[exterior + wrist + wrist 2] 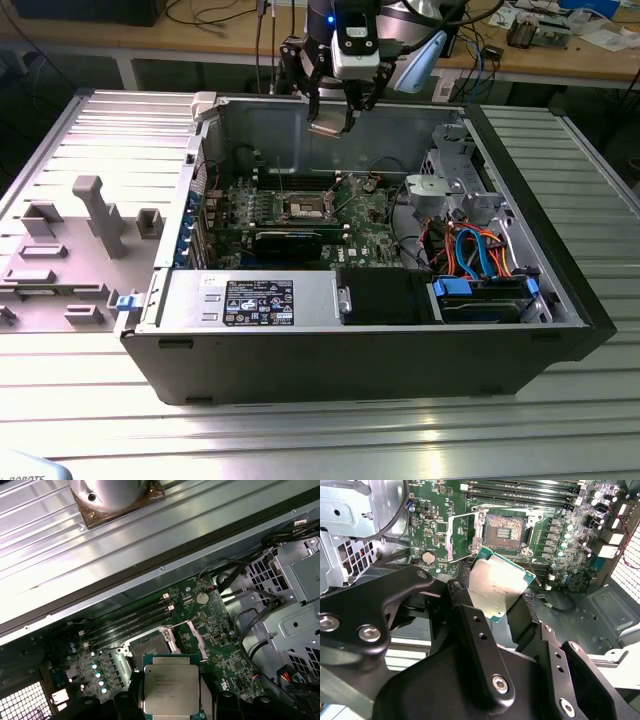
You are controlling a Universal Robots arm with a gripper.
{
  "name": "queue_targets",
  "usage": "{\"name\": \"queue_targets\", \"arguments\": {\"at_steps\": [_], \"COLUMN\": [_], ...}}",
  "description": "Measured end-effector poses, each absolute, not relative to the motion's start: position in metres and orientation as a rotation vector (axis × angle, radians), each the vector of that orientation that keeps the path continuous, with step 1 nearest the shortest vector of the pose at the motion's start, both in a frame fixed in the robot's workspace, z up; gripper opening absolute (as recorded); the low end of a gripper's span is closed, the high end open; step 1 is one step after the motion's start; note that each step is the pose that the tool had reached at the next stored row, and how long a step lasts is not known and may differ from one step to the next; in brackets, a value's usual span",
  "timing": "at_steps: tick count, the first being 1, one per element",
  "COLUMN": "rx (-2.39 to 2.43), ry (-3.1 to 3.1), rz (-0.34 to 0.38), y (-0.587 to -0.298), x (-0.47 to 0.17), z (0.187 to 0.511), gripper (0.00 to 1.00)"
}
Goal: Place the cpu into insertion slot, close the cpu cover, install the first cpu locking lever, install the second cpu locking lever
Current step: 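Place the cpu into insertion slot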
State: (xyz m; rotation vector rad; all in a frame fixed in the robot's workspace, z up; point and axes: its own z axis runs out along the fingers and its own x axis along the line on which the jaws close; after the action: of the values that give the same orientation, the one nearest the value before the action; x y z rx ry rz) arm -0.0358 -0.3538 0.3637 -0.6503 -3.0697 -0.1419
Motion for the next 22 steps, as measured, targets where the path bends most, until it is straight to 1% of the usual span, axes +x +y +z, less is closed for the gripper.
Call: {"name": "queue_targets", "arguments": {"at_steps": [11,22], "rx": [-0.656,-0.810], "ry": [-3.069,-3.036], "rz": [-0.142,-0.142], "y": [-0.3538,-0.3538], "x": [-0.0363,-0.0383], "z": [0.3637,0.3620], "gripper": [0.54,0.54]}}
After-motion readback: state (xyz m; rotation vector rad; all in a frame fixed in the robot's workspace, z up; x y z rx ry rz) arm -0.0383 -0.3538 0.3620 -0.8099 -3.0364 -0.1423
